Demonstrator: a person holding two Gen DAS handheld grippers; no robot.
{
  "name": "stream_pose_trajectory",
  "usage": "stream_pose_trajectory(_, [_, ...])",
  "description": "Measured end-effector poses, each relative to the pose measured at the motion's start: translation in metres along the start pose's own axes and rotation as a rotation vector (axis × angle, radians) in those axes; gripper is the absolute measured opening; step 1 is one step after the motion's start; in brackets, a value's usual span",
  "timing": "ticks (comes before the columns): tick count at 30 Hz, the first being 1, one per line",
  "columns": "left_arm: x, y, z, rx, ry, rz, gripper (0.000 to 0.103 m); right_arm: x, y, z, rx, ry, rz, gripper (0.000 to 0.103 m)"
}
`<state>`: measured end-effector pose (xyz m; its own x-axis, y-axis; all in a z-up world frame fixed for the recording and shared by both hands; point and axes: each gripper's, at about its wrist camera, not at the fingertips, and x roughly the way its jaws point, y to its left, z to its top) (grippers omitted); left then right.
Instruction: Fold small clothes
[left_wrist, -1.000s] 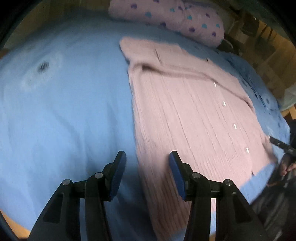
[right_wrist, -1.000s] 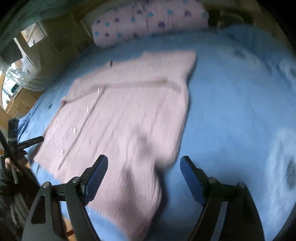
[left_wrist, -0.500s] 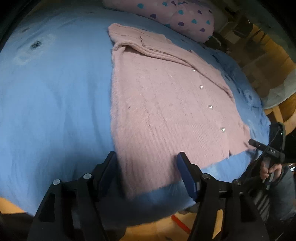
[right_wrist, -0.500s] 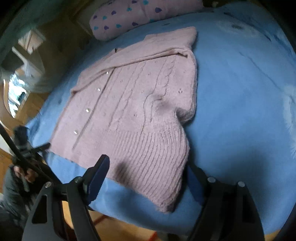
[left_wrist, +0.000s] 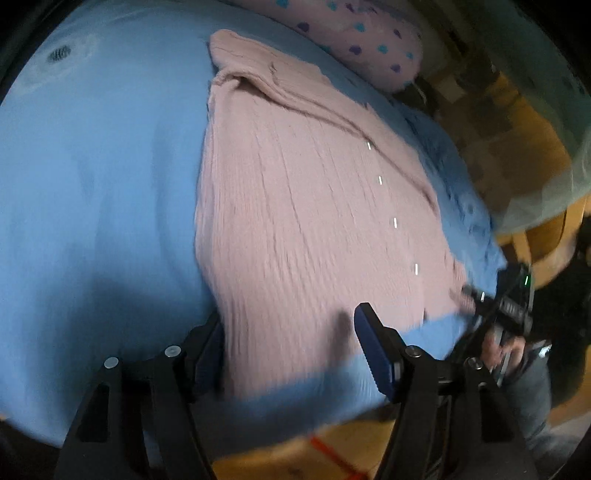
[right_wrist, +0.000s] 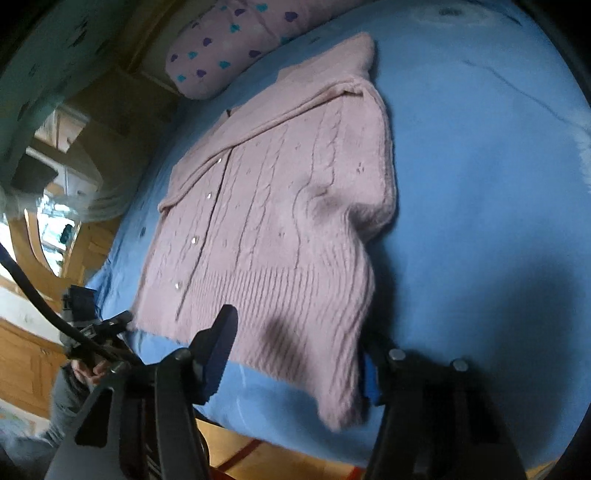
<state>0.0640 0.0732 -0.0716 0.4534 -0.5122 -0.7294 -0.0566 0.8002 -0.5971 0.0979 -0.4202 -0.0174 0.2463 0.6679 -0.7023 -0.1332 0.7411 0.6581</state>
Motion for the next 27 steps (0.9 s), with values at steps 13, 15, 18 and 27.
stream_pose_trajectory(13, [-0.004, 0.004, -0.007, -0.052, -0.012, 0.06, 0.025, -0.002, -0.014, -0.005, 0.093, -0.032, -0.006, 0.023])
stream_pose_trajectory(15, [-0.007, 0.006, -0.008, -0.038, 0.002, 0.113, 0.006, -0.003, -0.02, -0.007, 0.13, -0.032, -0.013, 0.007])
stream_pose_trajectory(18, [-0.012, 0.008, -0.008, -0.047, -0.012, 0.142, 0.002, -0.004, -0.019, -0.008, 0.122, -0.037, -0.007, 0.006])
stream_pose_trajectory(27, [-0.031, -0.009, -0.025, 0.016, -0.021, 0.187, 0.001, -0.032, 0.021, -0.02, -0.031, -0.1, -0.017, 0.005])
